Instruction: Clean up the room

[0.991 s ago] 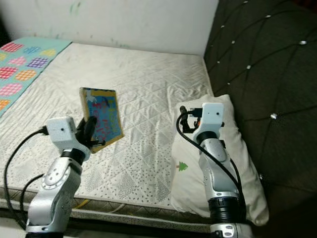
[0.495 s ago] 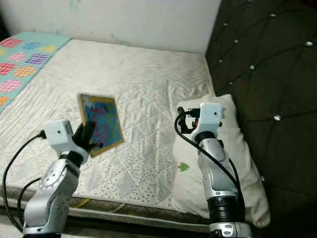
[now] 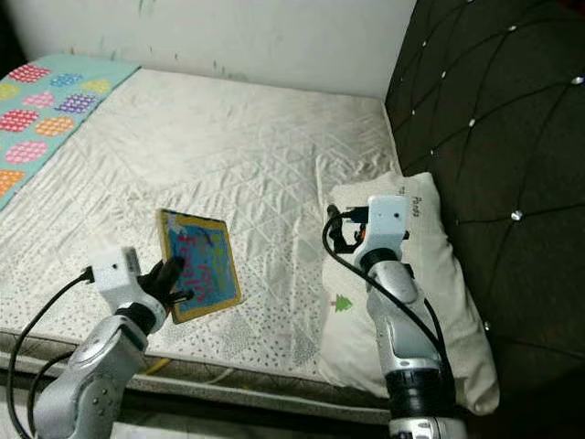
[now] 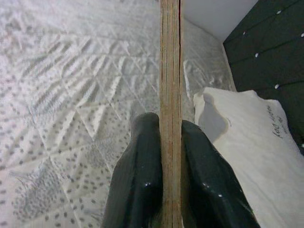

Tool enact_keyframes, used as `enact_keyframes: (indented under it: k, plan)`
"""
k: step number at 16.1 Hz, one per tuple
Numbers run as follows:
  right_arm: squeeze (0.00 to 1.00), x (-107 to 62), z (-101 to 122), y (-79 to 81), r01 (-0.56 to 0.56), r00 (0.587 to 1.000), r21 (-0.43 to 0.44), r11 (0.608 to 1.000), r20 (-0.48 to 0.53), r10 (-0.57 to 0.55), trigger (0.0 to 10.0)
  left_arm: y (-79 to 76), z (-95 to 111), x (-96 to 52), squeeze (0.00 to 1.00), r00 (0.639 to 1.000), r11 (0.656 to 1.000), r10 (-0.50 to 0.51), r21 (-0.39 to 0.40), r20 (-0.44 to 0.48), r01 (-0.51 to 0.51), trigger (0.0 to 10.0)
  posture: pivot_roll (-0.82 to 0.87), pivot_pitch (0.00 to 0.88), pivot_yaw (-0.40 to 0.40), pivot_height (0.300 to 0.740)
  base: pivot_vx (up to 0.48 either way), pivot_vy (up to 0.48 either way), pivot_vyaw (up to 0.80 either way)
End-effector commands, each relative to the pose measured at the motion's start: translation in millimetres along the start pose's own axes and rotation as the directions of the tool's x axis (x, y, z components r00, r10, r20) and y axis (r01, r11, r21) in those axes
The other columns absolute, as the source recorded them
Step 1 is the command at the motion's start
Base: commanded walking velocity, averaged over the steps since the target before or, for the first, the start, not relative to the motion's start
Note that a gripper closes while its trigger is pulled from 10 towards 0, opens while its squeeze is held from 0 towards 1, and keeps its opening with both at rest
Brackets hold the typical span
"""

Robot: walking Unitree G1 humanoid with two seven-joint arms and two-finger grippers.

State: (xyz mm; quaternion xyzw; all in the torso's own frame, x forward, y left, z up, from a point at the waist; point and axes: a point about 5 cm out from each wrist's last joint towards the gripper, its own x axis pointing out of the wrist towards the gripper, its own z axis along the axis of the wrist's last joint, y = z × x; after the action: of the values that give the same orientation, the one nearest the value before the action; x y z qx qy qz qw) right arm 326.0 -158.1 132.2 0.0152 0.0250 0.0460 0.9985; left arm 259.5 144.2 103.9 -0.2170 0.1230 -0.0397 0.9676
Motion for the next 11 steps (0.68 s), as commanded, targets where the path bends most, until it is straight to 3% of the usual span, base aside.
enact_keyframes:
  k: [1, 5, 11]
  plan:
    - [0.0, -1.7, 0.8, -0.1, -0.005, 1.0, -0.004, 1.0, -0.006, 0.005, 10.0, -6.8, 4.9, -2.2, 0.0, 0.999, 0.998, -0.054, -0.031, 0.002, 0.054, 10.0, 0.01, 0.101, -0.067, 0.74, 0.0, 0.0, 0.0]
    - [0.0, -1.9, 1.9, -1.9, -0.008, 1.0, -0.01, 1.0, -0.013, 0.007, 10.0, -7.2, -6.7, -2.0, 0.0, 0.987, 0.975, -0.14, -0.184, -0.076, 0.124, 10.0, -0.01, 0.114, -0.072, 0.74, 0.0, 0.0, 0.0]
    - [0.0, -7.9, 0.6, -9.6, -0.007, 1.0, -0.036, 0.999, -0.029, 0.006, 10.0, 3.0, 1.3, -2.9, 0.0, 0.98, 0.961, -0.186, -0.221, -0.07, 0.167, 10.0, -0.01, 0.118, -0.086, 0.74, 0.0, 0.0, 0.0]
